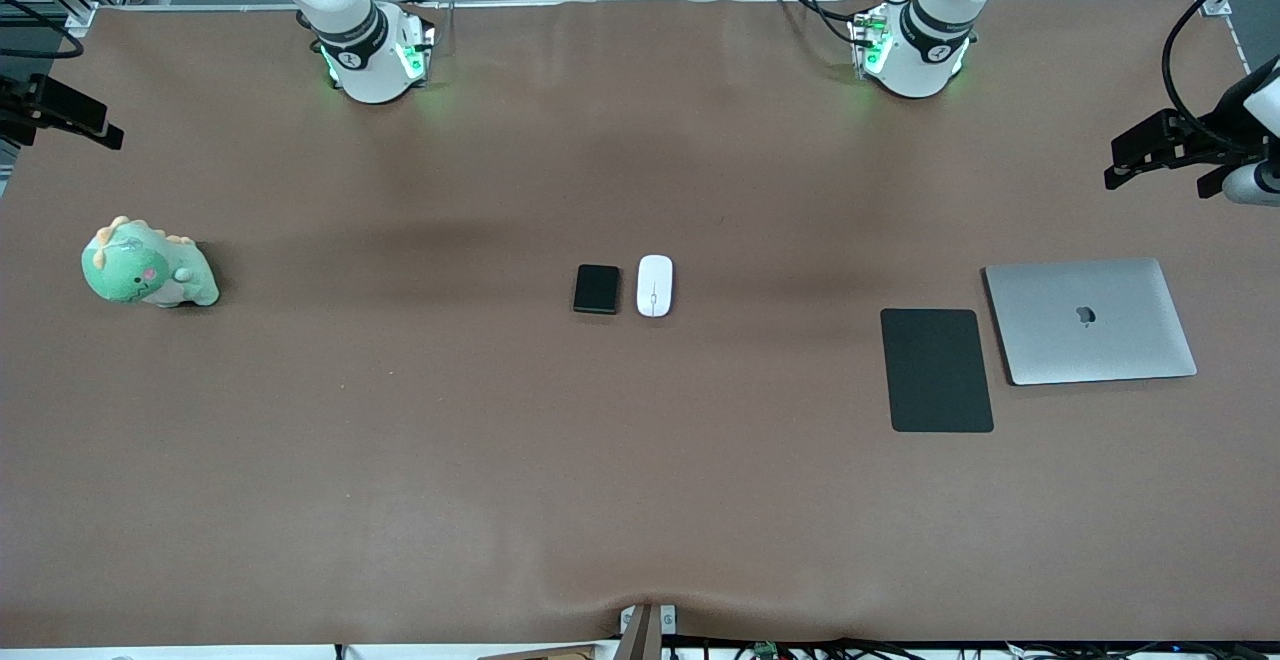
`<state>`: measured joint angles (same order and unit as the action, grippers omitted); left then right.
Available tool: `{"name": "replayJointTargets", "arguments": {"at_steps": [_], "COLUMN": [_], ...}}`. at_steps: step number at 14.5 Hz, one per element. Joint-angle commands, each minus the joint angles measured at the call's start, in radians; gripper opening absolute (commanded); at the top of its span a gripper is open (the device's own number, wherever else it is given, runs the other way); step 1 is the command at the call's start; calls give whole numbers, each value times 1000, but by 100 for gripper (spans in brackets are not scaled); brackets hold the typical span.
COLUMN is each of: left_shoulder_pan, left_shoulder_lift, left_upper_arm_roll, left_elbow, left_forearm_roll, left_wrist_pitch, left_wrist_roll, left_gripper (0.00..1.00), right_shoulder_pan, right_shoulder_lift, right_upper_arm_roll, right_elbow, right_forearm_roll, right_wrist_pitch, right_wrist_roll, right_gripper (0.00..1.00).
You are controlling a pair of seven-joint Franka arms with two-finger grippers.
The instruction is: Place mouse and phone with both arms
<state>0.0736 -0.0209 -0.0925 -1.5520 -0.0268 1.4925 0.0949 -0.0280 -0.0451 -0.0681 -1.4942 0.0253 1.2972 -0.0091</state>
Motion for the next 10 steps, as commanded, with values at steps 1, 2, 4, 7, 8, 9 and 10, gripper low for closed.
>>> {"name": "replayJointTargets", "arguments": {"at_steps": [1, 2, 4, 7, 8, 9, 10], "left_shoulder_pan": [5, 5, 5, -9, -11, -15, -18], "left_shoulder_lift": [9, 9, 13, 47, 53, 59, 74], "left_upper_arm_roll": [-3, -3, -3, -4, -7, -10, -15], "left_elbow": [16, 18, 21, 67, 69, 67, 69], "left_forearm_roll": [16, 13, 11, 19, 18, 21, 19], "left_wrist_pitch": [-12, -12, -12, -14, -14, -14, -14], "left_wrist_roll": [26, 29, 20, 14, 13, 11, 9], "left_gripper": [100, 100, 100, 100, 100, 100, 100], "right_shoulder_pan": [-10, -12, -13, -13, -13, -13, -13], "right_shoulder_lift": [8, 8, 11, 13, 13, 13, 13], "right_upper_arm_roll": [2, 2, 1, 1, 1, 1, 1], "right_elbow": [18, 18, 20, 20, 20, 20, 20], "right_forearm_roll": [18, 18, 21, 24, 24, 24, 24], "right_wrist_pitch": [-18, -18, -15, -16, -16, -16, -16], "right_wrist_roll": [-6, -6, -6, -5, -6, -5, -5], "right_gripper": [100, 100, 100, 100, 100, 100, 100]}}
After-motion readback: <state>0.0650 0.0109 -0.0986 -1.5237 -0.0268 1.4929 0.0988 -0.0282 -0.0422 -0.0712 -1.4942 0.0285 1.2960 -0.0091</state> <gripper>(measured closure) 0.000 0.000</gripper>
